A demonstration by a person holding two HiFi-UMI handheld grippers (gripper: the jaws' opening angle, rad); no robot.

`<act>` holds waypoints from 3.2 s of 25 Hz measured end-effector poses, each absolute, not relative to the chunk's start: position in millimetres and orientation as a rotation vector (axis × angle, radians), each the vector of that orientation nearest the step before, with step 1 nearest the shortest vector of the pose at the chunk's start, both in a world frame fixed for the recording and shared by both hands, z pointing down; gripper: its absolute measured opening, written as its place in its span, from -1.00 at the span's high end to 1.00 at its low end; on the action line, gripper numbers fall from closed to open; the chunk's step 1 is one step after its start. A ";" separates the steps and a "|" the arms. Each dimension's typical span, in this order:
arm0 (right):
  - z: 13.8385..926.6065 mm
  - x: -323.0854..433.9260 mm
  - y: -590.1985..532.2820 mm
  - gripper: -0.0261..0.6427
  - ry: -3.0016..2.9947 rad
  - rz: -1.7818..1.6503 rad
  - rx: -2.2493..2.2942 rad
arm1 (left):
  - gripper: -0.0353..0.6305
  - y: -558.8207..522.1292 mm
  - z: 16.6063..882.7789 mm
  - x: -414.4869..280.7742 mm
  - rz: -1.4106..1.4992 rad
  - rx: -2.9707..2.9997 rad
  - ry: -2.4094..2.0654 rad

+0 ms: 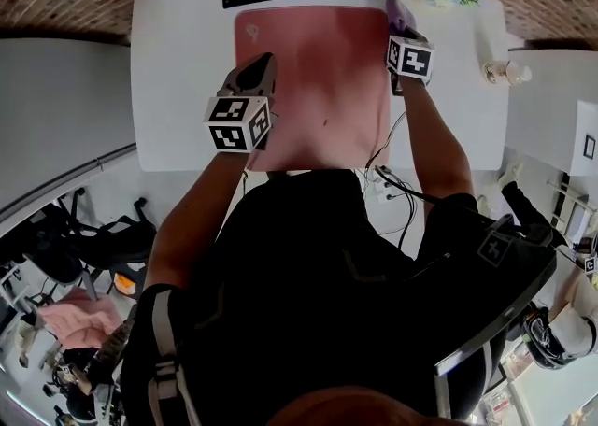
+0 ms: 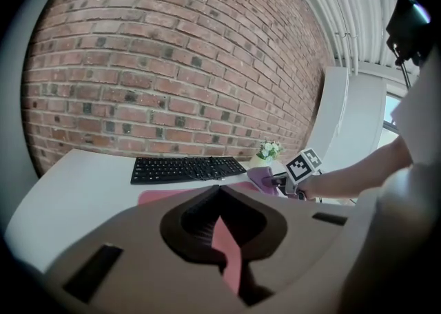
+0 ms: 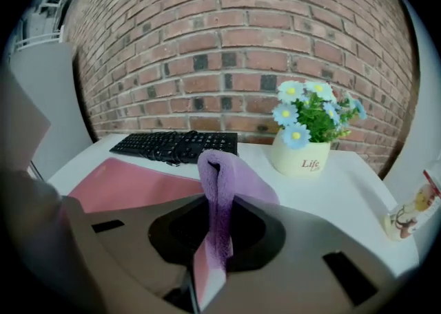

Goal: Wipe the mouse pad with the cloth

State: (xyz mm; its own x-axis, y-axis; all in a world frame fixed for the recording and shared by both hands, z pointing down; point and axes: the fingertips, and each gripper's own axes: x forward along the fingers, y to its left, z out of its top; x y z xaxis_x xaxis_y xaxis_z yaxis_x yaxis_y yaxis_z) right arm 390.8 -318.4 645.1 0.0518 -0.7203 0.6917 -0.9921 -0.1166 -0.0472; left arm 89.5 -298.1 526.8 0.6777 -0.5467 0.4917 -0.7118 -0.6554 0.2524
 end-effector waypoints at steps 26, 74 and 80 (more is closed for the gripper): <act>668.6 244.4 -367.5 0.74 -1.862 0.938 1.638 | 0.88 -291.3 519.3 6.3 0.439 2.312 -1.253; 604.8 4.9 -373.9 0.75 -2.260 0.884 1.211 | 0.88 -212.1 499.2 -141.7 0.295 2.116 -1.578; 527.3 18.5 -344.2 0.75 -2.395 0.841 1.278 | 0.88 -207.8 483.5 -138.1 0.239 2.250 -1.478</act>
State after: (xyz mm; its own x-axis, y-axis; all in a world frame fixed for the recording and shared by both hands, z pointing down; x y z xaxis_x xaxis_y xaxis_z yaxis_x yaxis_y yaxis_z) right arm 18.5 -344.2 527.3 -0.5599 -0.6540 0.5087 -0.8285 0.4333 -0.3548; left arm -138.1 -207.8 483.5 0.4153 -0.8298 0.3726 -0.9050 -0.3353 0.2619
